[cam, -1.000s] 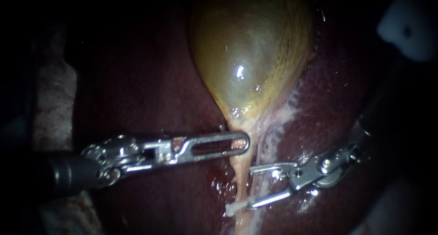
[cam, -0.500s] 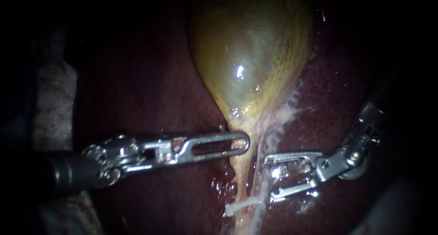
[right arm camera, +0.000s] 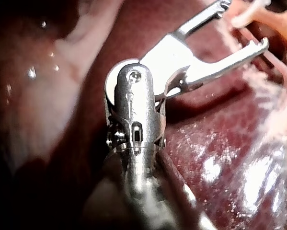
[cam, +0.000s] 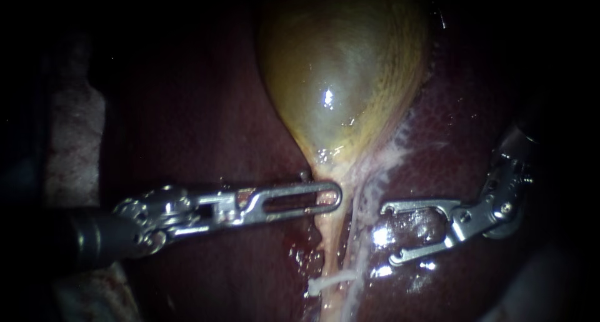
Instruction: Going back first clip left tube
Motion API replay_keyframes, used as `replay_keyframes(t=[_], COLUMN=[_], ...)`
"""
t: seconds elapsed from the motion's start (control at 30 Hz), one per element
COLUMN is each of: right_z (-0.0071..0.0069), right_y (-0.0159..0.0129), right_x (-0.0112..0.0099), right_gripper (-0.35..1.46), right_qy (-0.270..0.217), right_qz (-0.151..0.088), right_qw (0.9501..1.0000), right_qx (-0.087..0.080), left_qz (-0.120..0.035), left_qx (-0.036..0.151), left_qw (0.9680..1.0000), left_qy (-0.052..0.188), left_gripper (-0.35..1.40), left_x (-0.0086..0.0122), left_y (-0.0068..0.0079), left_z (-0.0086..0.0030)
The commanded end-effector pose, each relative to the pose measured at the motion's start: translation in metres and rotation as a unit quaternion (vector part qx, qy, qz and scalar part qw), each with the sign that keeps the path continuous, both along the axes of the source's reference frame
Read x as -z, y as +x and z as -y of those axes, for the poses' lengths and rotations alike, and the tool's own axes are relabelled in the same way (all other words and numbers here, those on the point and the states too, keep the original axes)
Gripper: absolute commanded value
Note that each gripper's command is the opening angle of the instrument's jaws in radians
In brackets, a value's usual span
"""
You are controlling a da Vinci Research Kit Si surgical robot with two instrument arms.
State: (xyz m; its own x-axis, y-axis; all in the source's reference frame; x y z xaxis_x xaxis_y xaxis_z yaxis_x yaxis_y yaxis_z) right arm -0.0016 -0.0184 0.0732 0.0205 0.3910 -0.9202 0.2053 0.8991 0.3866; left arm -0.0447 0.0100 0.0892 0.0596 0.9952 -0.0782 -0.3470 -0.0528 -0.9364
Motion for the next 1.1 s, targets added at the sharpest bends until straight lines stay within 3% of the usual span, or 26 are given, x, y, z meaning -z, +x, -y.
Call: replay_keyframes(t=[0.03,0.3,0.77,1.1], right_z=[0.0000,-0.0001,-0.0001,-0.0001], right_y=[0.0000,0.0000,0.0000,0.0000], right_x=[0.0000,0.0000,0.0000,0.0000], right_gripper=[0.54,0.54,0.54,0.54], right_qy=[0.000,0.000,0.000,0.000], right_qz=[0.000,0.000,0.001,0.001], right_qw=[1.0000,1.0000,1.0000,1.0000], right_qx=[0.001,0.000,0.000,0.000], left_qz=[0.000,0.001,0.000,-0.004], left_qx=[0.000,-0.001,-0.002,-0.002], left_qw=[1.0000,1.0000,0.9999,0.9998], left_qy=[-0.001,-0.003,-0.016,-0.018], left_gripper=[-0.35,-0.35,-0.35,-0.35], left_x=[-0.0001,-0.0014,-0.0066,-0.0075], left_y=[0.0000,0.0000,-0.0006,-0.0013], left_z=[0.0000,-0.0003,0.0004,0.0007])
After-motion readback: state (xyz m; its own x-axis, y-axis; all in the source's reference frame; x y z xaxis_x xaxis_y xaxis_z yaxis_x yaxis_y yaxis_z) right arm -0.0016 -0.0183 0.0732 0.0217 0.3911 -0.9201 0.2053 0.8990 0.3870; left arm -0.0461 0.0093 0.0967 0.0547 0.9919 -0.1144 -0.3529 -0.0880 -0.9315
